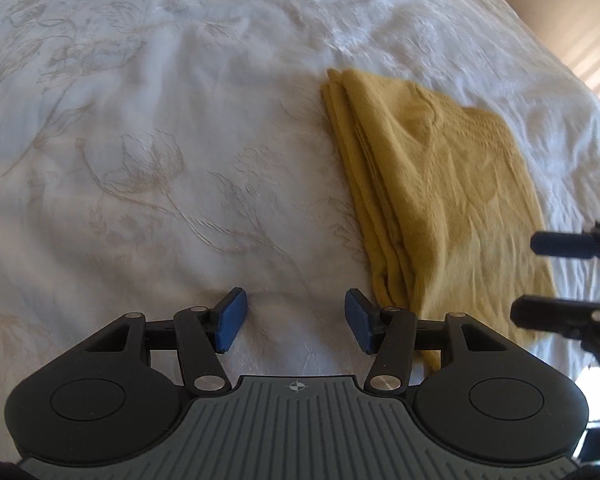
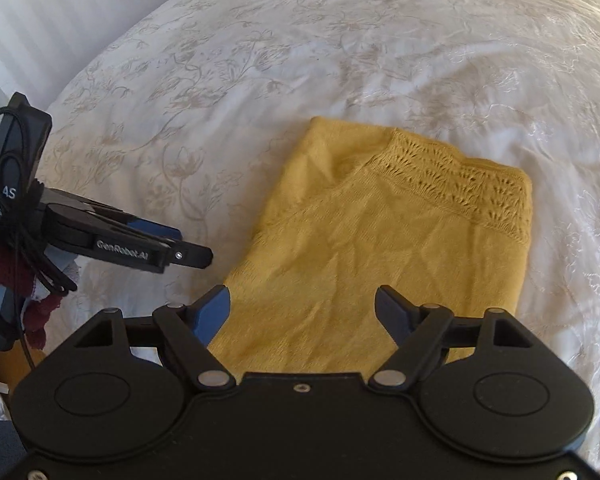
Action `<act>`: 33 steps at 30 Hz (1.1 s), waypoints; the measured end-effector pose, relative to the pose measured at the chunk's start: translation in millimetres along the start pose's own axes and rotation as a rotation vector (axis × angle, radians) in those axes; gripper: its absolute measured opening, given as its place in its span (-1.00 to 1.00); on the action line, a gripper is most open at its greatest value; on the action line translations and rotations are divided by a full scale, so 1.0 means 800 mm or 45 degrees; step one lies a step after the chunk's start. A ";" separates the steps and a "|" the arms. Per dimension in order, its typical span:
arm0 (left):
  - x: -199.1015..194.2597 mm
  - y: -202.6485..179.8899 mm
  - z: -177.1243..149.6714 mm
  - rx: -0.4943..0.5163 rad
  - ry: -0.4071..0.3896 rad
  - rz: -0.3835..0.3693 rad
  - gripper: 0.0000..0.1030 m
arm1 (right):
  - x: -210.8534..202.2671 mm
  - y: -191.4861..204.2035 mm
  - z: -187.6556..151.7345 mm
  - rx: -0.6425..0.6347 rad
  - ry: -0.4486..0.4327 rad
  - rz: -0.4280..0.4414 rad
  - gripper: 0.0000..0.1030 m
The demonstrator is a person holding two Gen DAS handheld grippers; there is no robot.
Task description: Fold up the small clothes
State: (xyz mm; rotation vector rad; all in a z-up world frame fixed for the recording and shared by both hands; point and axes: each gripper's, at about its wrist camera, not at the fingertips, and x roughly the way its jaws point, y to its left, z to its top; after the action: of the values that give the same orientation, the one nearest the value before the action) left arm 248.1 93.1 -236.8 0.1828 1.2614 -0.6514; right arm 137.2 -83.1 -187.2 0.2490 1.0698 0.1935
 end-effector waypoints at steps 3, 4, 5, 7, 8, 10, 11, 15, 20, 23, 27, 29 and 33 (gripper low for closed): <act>0.012 -0.022 -0.013 0.194 0.021 0.051 0.11 | -0.006 -0.005 -0.011 0.065 0.001 -0.005 0.58; 0.016 -0.028 -0.015 0.254 0.022 0.047 0.15 | -0.009 -0.007 -0.013 0.082 -0.003 -0.011 0.58; 0.018 -0.033 -0.017 0.300 0.011 0.008 0.16 | -0.012 -0.010 -0.016 0.094 -0.008 -0.016 0.58; 0.018 -0.038 -0.019 0.373 -0.006 -0.125 0.16 | -0.021 -0.015 -0.019 0.120 -0.028 -0.032 0.58; 0.016 -0.043 -0.020 0.426 -0.006 -0.205 0.16 | -0.027 -0.019 -0.022 0.137 -0.040 -0.042 0.58; 0.009 -0.050 -0.024 0.535 0.004 -0.378 0.15 | -0.036 -0.027 -0.027 0.181 -0.064 -0.052 0.58; 0.004 -0.054 -0.027 0.583 0.016 -0.477 0.15 | -0.039 -0.030 -0.029 0.203 -0.072 -0.055 0.59; -0.018 -0.060 -0.040 0.618 -0.004 -0.641 0.15 | -0.049 -0.043 -0.040 0.297 -0.101 -0.080 0.59; -0.041 -0.028 -0.037 0.310 -0.088 -0.729 0.15 | -0.050 -0.049 -0.048 0.313 -0.091 -0.116 0.60; -0.064 -0.019 -0.028 0.225 -0.181 -0.667 0.16 | -0.046 -0.054 -0.051 0.328 -0.080 -0.136 0.61; -0.068 -0.036 -0.003 0.253 -0.268 -0.439 0.17 | -0.041 -0.059 -0.047 0.349 -0.089 -0.160 0.61; -0.056 -0.045 0.019 0.250 -0.289 -0.323 0.17 | -0.037 -0.062 -0.042 0.361 -0.100 -0.175 0.65; -0.033 -0.053 0.062 0.170 -0.334 -0.189 0.19 | -0.030 -0.068 -0.026 0.354 -0.128 -0.212 0.71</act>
State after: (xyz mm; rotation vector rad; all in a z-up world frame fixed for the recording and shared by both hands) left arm 261.9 44.8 -187.8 0.1094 0.9859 -0.8598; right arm 109.5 -139.5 -192.1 0.4132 1.0109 -0.1176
